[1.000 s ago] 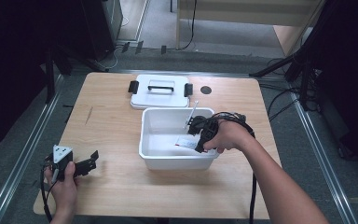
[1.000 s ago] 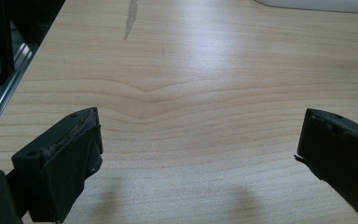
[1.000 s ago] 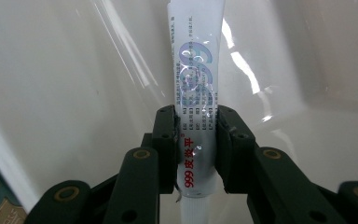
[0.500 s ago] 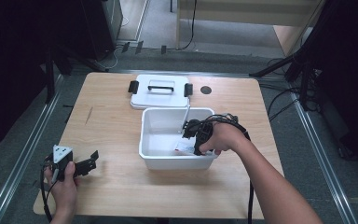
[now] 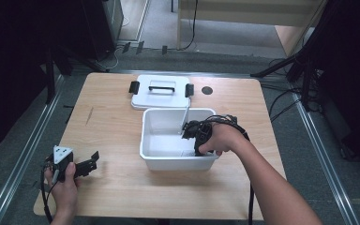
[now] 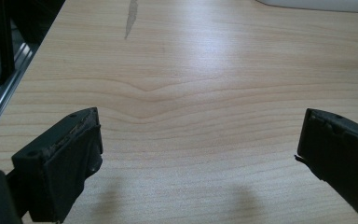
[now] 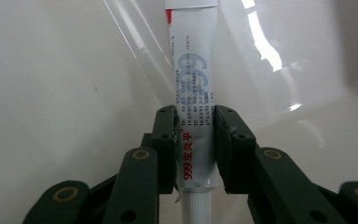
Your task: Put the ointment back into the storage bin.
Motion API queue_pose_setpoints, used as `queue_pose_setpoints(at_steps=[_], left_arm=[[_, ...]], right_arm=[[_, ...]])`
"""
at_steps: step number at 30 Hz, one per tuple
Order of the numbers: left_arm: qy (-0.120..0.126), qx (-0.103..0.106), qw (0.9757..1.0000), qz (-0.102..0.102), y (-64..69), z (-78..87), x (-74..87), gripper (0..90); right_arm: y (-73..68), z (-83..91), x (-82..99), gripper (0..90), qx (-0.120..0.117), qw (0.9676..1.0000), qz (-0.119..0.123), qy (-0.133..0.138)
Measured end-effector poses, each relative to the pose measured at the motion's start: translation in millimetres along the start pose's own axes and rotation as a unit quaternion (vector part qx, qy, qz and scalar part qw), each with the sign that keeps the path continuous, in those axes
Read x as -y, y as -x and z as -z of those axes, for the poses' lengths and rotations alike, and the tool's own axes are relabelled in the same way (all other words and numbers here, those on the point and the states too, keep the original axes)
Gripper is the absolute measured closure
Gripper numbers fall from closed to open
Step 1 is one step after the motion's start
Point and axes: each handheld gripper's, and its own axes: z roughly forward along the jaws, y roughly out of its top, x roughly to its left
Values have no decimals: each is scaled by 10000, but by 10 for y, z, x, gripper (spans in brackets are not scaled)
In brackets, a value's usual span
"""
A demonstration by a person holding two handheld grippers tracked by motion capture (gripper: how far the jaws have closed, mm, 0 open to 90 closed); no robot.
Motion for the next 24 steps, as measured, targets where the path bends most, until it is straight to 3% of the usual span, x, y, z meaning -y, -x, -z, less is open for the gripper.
queue_pose_setpoints(at_steps=[13,14,17,21,24], left_arm=[[0,-1,10000,-3,0,0,0,6],[1,-2,10000,-4,0,0,0,6],[5,8,10000,0,2,-1,0,6],[2,7,10000,-2,4,-2,0,6],[5,7,10000,-5,4,-1,0,6]], right_arm=[[0,19,25,715,-49,10000,30,57],[6,32,31,627,-112,9999,-34,124],[12,67,32,495,-244,9994,-122,229],[12,117,44,564,-240,9989,-125,370],[43,198,68,727,-242,9978,-206,585]])
